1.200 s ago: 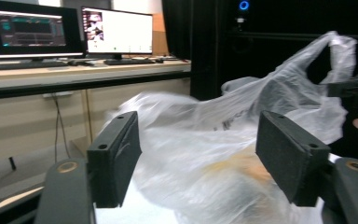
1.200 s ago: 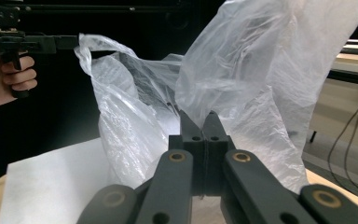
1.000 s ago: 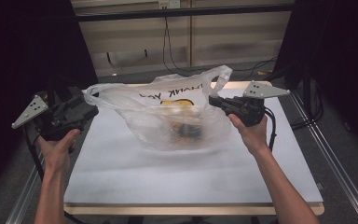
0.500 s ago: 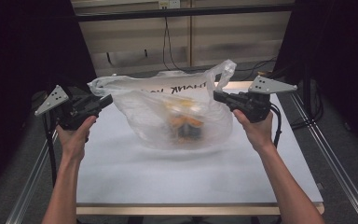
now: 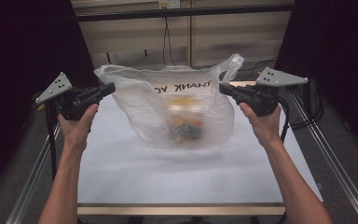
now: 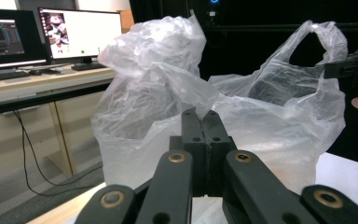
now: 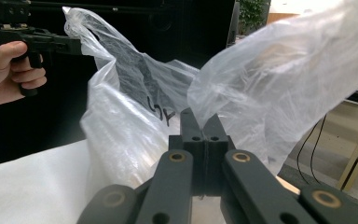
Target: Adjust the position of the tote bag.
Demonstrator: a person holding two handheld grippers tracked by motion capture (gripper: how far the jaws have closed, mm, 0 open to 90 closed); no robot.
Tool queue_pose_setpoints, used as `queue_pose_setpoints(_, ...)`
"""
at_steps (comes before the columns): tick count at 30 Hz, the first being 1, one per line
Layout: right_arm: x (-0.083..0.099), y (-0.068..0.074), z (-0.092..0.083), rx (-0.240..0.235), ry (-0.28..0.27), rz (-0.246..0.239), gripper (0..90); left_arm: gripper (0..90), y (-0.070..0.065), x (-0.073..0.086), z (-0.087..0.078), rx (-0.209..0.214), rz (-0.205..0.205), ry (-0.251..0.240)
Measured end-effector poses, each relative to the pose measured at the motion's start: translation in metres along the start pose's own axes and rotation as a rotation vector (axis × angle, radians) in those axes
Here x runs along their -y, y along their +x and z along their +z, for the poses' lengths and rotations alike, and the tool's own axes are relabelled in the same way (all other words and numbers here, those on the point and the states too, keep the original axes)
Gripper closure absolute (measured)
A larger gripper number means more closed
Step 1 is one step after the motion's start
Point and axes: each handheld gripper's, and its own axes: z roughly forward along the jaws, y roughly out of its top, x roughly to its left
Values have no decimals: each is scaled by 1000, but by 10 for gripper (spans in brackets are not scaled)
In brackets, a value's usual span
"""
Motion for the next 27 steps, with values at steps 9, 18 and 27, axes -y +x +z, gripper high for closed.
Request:
queue_pose_setpoints(9,-19,-10,-1,35,5,-15,900,900,-1,-21,5,26,30,-5)
queue_pose_setpoints(18,-46,-23,-7,111,-7,-34,900,900,-3,-37,11,39,45,-8)
queue_pose_setpoints(27,-46,-39,-28,185,-46,-11,900,900,-5,-42,15,56,58,12)
